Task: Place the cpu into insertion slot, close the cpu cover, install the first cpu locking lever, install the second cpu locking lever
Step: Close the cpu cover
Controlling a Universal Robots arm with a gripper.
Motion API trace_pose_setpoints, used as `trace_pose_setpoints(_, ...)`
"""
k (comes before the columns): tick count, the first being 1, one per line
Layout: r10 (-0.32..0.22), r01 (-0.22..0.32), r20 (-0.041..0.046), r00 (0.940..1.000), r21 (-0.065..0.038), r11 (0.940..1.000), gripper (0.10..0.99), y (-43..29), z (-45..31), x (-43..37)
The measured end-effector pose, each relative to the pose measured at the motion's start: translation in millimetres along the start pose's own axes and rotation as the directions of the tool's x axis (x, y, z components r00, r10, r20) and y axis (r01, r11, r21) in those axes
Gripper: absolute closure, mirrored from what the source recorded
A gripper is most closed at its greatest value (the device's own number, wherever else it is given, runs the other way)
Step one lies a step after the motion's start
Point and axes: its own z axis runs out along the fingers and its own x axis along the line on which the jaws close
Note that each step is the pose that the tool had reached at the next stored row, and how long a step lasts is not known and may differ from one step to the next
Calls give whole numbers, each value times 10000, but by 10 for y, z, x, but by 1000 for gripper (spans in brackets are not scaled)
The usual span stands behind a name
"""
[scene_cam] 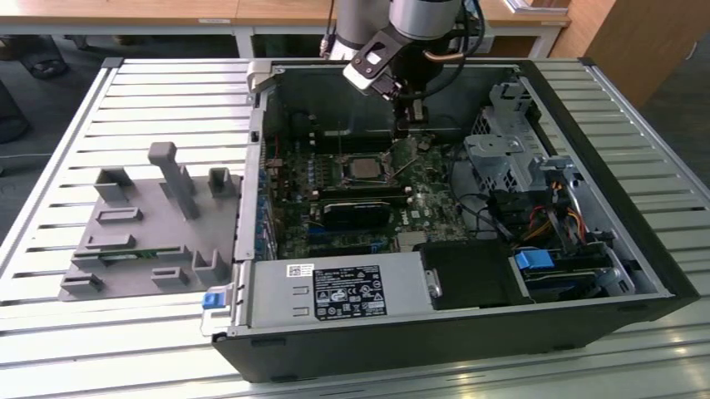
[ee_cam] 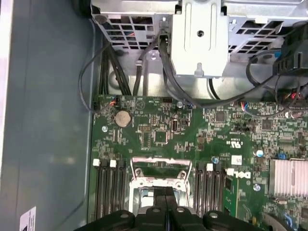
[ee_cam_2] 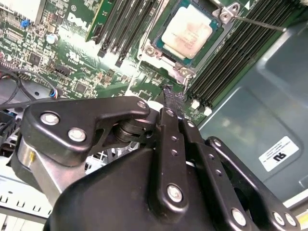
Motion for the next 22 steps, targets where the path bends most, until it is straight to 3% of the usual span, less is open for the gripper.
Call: trace_pose_setpoints(22, 0, 0, 2, 10000, 0, 10000, 980, 181, 38, -6)
